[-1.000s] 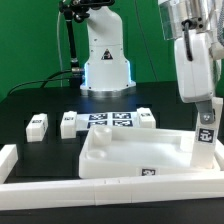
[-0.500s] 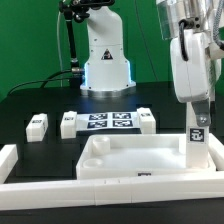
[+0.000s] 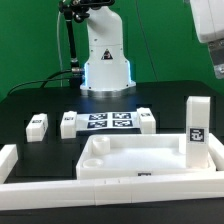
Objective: Assemble desk
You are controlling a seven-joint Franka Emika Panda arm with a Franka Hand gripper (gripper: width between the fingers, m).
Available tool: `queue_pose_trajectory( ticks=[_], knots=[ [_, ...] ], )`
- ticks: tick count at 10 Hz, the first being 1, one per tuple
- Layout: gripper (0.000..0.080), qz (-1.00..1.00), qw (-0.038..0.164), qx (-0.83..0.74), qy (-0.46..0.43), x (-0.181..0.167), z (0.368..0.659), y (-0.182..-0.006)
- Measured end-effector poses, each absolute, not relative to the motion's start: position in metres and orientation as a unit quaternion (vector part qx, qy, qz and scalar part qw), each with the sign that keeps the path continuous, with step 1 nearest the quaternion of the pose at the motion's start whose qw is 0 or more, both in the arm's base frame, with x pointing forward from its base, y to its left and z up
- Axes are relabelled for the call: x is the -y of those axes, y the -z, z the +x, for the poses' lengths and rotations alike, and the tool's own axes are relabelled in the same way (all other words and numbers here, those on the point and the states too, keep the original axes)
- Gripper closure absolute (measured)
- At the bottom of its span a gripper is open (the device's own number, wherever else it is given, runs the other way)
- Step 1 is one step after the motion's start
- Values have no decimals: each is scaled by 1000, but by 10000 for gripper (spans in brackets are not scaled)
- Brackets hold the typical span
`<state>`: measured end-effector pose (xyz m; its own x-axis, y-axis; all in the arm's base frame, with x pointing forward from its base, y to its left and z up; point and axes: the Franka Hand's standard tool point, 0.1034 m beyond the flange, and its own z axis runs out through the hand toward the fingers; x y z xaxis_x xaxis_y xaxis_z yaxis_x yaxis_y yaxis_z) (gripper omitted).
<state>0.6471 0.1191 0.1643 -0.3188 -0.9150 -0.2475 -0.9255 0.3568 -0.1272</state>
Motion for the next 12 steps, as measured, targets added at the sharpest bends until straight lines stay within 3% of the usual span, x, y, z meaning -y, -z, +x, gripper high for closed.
queue_pose_trajectory(
  ticks=[6,8,10,12],
  knots=[
    [151,-582,142,-800,-18,-127,645,-169],
    [151,-597,145,-789,-18,-138,624,-172],
    [151,-606,134,-784,-27,-146,600,-168],
    [151,-616,131,-777,-26,-149,600,-163]
  ],
)
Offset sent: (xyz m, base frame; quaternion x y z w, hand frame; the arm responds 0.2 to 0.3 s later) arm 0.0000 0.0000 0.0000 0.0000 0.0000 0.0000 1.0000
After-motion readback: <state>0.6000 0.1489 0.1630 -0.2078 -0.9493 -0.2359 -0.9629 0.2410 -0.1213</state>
